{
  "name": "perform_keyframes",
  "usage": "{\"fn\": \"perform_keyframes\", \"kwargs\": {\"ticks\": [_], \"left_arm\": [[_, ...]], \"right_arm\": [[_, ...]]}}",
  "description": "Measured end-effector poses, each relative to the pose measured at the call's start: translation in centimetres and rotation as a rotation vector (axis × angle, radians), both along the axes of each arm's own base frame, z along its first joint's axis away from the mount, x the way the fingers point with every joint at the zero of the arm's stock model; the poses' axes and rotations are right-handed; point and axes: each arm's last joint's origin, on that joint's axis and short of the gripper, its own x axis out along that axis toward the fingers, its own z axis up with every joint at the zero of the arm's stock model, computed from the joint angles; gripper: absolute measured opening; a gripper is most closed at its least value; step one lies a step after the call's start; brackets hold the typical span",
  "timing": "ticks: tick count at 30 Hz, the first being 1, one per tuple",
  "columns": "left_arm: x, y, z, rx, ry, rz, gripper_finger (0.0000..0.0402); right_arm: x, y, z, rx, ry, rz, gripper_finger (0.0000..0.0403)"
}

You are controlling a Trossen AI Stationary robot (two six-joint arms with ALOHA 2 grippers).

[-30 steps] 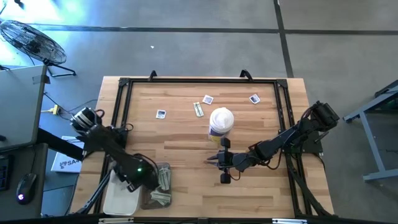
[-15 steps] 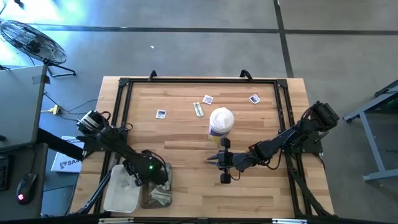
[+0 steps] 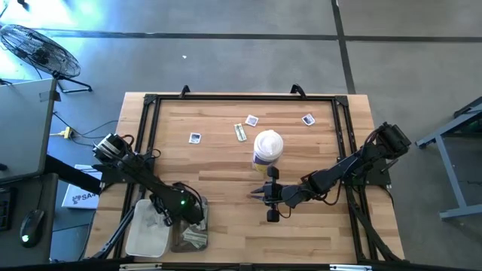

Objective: Pick & Place First Aid Supplies
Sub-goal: Put the alcohol pad into the white bin

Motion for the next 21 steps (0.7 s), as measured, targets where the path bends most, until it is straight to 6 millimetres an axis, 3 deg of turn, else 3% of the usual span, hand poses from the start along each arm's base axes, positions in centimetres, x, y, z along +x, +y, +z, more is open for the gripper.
{"fn": "perform_keyframes", "kwargs": {"ticks": [9, 16, 21], "left_arm": [[1.1, -0.6, 0.9, -0.065, -0.106, -0.123, 0.0095], [2.3, -1.6, 4.3, -0.014, -0.304, -0.267, 0.0104], [2.2, -0.8, 6.3, 0.090, -0.402, -0.317, 0.0104]], "right_arm": [[0.0, 0.0, 0.0, 0.000, 0.000, 0.000, 0.0049], [0.0, 0.0, 0.0, 0.000, 0.000, 0.000, 0.0047], [0.0, 0.0, 0.0, 0.000, 0.001, 0.001, 0.0048]]}}
